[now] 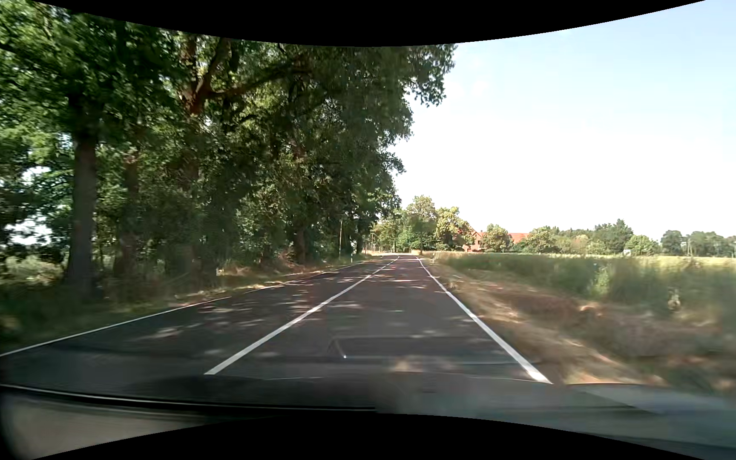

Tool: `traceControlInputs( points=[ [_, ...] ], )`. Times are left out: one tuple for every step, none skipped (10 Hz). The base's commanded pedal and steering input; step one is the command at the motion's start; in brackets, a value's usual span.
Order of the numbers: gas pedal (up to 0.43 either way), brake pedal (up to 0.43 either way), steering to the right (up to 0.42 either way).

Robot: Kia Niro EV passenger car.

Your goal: Follow the waypoints while adhering to traffic rules and regulations

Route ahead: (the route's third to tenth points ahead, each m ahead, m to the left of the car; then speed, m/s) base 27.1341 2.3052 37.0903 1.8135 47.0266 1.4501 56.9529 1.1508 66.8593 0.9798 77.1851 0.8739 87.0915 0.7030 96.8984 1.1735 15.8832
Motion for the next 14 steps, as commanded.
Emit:
traceControlInputs(
  points=[
    [0.449,0.006,0.019],
    [0.449,0.006,0.018],
    [0.449,0.006,0.017],
    [0.441,0.006,0.016],
    [0.441,0.006,0.015],
    [0.441,0.006,0.013],
    [0.441,0.006,0.01],
    [0.429,0.006,0.008],
    [0.429,0.006,0.007],
    [0.429,0.006,0.005],
    [0.429,0.006,0.002],
    [0.429,0.006,0.002],
    [0.429,0.006,0.002],
    [0.429,0.006,0.002]
  ],
)
